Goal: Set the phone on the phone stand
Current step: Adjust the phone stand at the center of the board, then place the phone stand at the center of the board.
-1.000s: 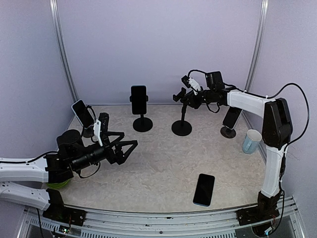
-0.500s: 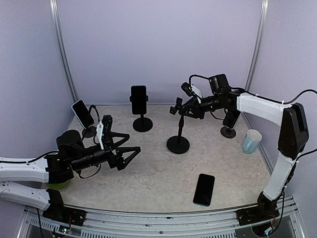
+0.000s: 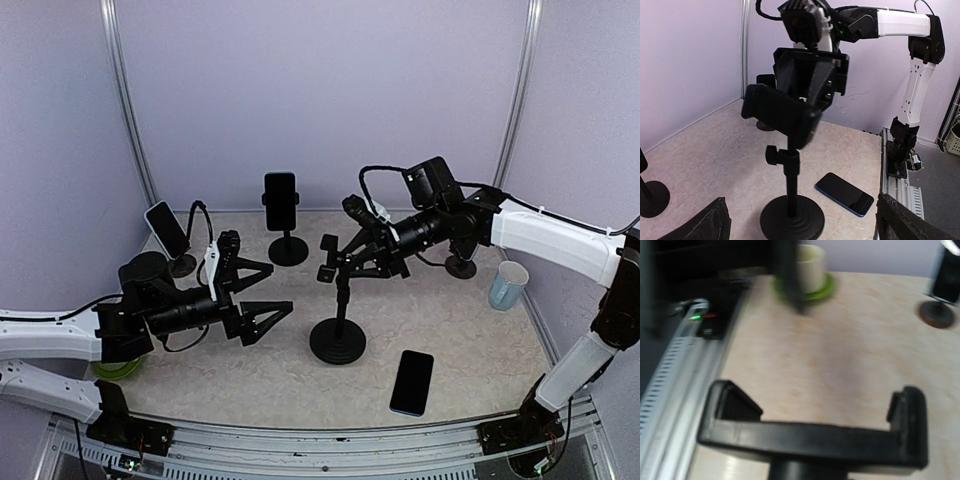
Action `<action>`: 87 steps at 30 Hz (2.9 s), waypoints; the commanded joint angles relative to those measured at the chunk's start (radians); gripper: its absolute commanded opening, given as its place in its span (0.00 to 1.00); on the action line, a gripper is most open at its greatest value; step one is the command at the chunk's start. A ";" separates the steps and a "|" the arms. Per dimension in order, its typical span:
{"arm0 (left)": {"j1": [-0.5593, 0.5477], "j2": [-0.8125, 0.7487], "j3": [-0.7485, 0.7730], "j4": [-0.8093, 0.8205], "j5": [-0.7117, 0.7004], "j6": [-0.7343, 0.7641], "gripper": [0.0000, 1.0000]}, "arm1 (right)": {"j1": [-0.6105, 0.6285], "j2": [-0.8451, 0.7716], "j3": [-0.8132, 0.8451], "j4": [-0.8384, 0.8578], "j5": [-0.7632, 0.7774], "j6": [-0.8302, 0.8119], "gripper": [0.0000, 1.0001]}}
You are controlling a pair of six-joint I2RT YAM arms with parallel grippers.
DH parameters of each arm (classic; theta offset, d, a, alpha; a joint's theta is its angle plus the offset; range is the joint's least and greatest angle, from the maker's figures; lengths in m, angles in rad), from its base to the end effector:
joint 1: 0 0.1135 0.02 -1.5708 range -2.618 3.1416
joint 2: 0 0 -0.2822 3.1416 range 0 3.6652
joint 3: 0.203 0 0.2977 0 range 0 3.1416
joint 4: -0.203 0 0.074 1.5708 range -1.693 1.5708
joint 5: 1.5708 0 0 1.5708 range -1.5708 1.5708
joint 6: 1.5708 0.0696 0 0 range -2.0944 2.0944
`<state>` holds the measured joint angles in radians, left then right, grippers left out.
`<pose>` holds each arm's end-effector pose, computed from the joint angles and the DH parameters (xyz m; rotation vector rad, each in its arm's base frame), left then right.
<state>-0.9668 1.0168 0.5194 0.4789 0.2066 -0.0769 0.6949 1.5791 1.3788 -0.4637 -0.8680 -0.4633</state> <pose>0.1578 -0.2538 0.2645 0.8711 1.4324 -0.9661 0.2838 0.3057 0.3232 -1.5547 1.5064 1.0910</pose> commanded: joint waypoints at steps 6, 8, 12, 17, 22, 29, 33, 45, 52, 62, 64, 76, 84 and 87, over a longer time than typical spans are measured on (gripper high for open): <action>-0.007 0.090 0.093 0.042 0.076 0.052 0.94 | 0.116 -0.074 -0.025 0.033 -0.013 0.007 0.00; -0.007 0.109 0.105 0.047 0.087 0.056 0.91 | 0.128 -0.074 -0.032 0.038 -0.014 0.008 0.00; -0.009 0.147 0.128 0.043 0.122 0.060 0.85 | 0.150 -0.066 -0.035 0.037 0.003 0.008 0.00; -0.030 0.178 0.148 0.042 0.161 0.072 0.75 | 0.162 -0.053 -0.030 0.032 0.011 0.011 0.00; -0.043 0.204 0.160 0.035 0.159 0.087 0.66 | 0.168 -0.053 -0.025 0.035 0.009 0.009 0.00; -0.056 0.229 0.183 0.031 0.171 0.094 0.43 | 0.171 -0.049 -0.025 0.036 0.023 0.011 0.00; -0.059 0.237 0.183 0.039 0.172 0.091 0.30 | 0.171 -0.049 -0.030 0.039 0.042 0.010 0.00; -0.062 0.278 0.197 0.098 0.150 0.014 0.03 | 0.193 -0.028 -0.038 0.032 0.171 -0.003 0.00; -0.062 0.290 0.200 0.110 0.161 -0.005 0.10 | 0.201 -0.046 -0.056 0.052 0.188 -0.003 0.00; -0.061 0.232 0.163 0.106 0.119 -0.005 0.51 | 0.198 -0.078 -0.092 0.098 0.185 -0.049 0.00; -0.061 0.206 0.154 0.096 0.105 0.002 0.56 | 0.199 -0.074 -0.088 0.109 0.181 -0.073 0.00; -0.001 -0.006 0.041 0.071 -0.013 -0.024 0.73 | 0.109 0.011 -0.030 0.181 0.077 -0.157 0.00; 0.034 -0.050 -0.006 0.103 -0.001 -0.063 0.73 | 0.077 0.079 0.010 0.185 0.056 -0.160 0.03; 0.037 -0.049 -0.010 0.107 0.001 -0.064 0.73 | 0.074 0.087 0.008 0.187 0.058 -0.158 0.12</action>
<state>-0.9382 0.9791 0.5213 0.5476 0.2127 -0.1272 0.7731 1.6684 1.3342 -0.3565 -0.7494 -0.6117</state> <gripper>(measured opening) 0.732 0.242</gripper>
